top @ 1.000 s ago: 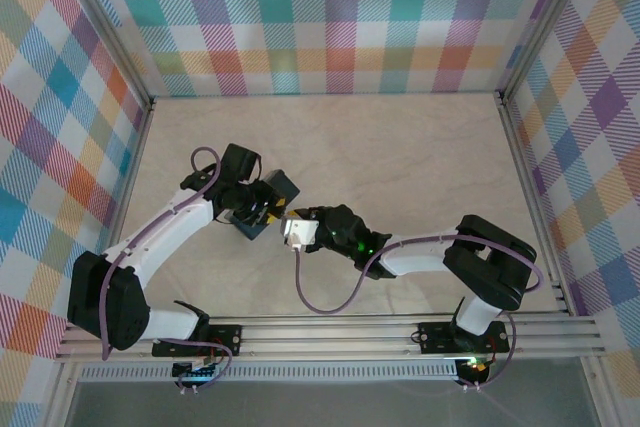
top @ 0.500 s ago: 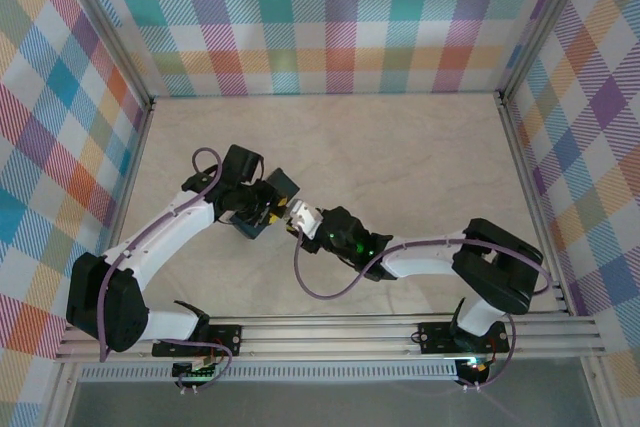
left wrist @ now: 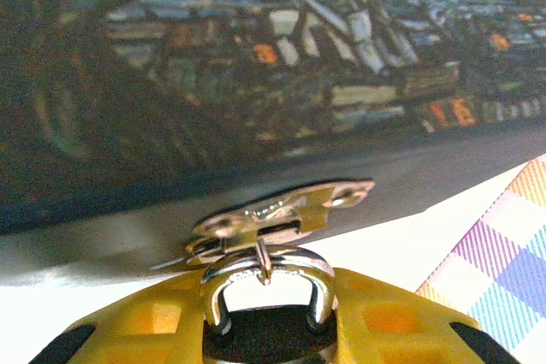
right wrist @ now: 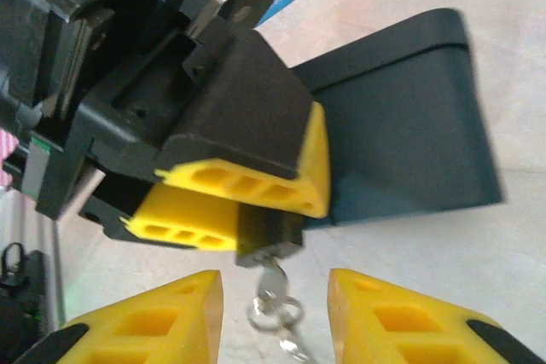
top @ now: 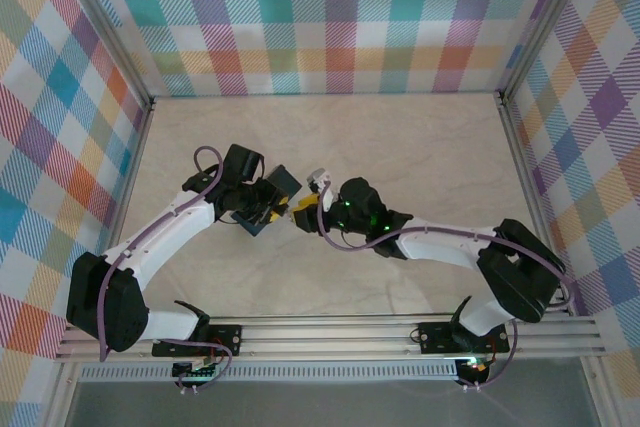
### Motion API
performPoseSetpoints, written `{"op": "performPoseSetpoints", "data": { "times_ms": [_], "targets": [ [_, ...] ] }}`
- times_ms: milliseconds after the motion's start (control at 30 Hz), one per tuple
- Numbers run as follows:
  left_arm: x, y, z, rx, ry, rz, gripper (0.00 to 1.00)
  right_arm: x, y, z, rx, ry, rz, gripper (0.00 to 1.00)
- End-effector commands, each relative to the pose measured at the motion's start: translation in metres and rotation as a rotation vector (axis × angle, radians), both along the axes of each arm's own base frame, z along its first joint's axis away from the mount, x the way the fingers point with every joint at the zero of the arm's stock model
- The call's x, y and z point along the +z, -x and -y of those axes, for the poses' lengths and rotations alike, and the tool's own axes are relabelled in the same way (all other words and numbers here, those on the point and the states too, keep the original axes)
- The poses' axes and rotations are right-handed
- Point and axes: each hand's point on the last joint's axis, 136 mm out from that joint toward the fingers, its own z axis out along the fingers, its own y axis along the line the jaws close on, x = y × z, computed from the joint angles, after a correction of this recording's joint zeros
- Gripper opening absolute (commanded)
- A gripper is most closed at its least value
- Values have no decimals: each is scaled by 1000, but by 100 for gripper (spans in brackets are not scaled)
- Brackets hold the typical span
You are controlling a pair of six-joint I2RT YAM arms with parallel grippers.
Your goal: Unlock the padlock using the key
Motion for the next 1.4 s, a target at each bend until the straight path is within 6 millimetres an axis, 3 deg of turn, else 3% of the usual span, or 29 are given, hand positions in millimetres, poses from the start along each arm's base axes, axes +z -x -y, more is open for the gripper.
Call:
{"op": "performPoseSetpoints", "data": {
  "times_ms": [0,433,500,667,800,900,1000,1200,1367],
  "targets": [
    [24,-8,5,-17,32,82,10,6,4,-16,32,-78,-101,38],
    [30,-3,7,-19,60,87,10,4,-12,-34,3,-151,-166,36],
    [30,-2,8,-21,64,83,10,4,-13,-37,11,-151,-173,33],
    [32,-2,8,-17,67,86,11,6,-10,-44,51,-159,-186,15],
    [32,-2,2,-15,30,94,21,3,-12,-38,39,-140,-187,8],
    [32,-2,-10,-18,-43,104,45,-2,-13,-29,32,-117,-195,6],
    [33,0,-26,-13,-126,117,58,-9,-14,-18,29,-79,-209,6],
    [35,3,-47,-1,-208,130,64,-17,-17,-2,42,-79,-272,5],
    [50,0,-65,9,-266,177,64,-12,-13,-1,61,-104,-298,5]
  ]
}}
